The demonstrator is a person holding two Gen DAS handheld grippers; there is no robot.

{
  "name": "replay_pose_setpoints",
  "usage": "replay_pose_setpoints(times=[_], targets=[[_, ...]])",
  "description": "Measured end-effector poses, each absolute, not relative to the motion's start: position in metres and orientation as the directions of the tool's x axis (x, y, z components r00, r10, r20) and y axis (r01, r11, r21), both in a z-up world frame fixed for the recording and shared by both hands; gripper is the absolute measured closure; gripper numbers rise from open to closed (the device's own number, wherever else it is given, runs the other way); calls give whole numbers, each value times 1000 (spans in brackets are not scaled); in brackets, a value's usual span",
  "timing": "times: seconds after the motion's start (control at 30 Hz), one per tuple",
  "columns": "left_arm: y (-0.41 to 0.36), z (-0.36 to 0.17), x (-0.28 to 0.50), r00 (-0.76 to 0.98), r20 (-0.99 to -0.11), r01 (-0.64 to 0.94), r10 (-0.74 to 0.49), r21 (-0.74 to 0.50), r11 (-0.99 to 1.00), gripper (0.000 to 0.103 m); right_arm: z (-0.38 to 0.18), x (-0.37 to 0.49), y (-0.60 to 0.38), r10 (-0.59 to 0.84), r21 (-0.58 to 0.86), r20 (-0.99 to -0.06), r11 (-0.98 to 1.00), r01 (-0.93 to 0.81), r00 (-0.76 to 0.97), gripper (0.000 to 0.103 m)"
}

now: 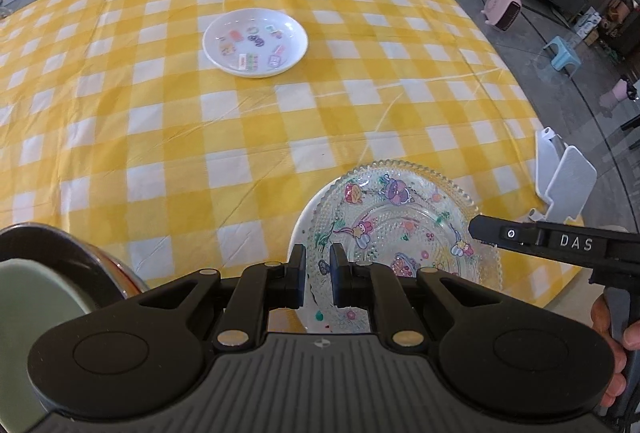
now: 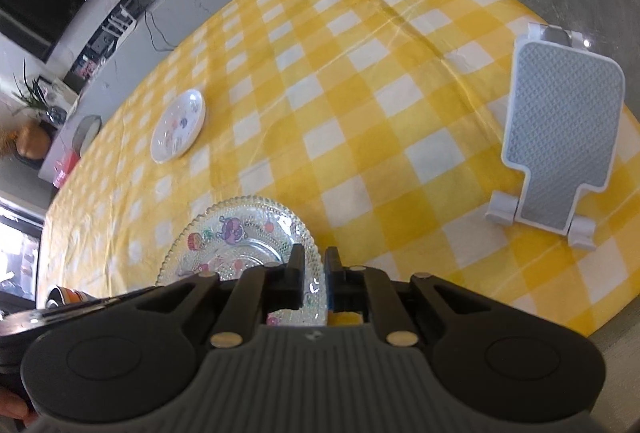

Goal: Organize plates and bowls
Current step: 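Lower the glass plate onto the 'Fruity' plate and open both tools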

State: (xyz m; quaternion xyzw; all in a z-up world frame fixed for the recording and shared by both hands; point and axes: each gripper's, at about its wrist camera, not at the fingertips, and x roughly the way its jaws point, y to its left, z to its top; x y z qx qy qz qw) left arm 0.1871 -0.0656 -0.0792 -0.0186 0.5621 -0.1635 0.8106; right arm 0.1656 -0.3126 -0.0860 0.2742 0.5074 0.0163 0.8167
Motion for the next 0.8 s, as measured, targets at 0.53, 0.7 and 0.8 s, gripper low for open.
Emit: replay_pose_setpoints(times=[0.53, 0.7, 0.8], targets=[[-72, -85, 183, 330, -915, 247, -232, -154, 957, 90, -85, 166, -298, 258, 391, -845, 895, 213, 468, 93], [-75, -88, 182, 336, -918, 252, -209, -126, 959, 90, -84, 166, -296, 255, 387, -845, 898, 208, 471, 94], [-76, -88, 182, 341, -918, 254, -203, -118, 960, 90, -84, 166, -296, 256, 389, -843, 897, 208, 473, 94]])
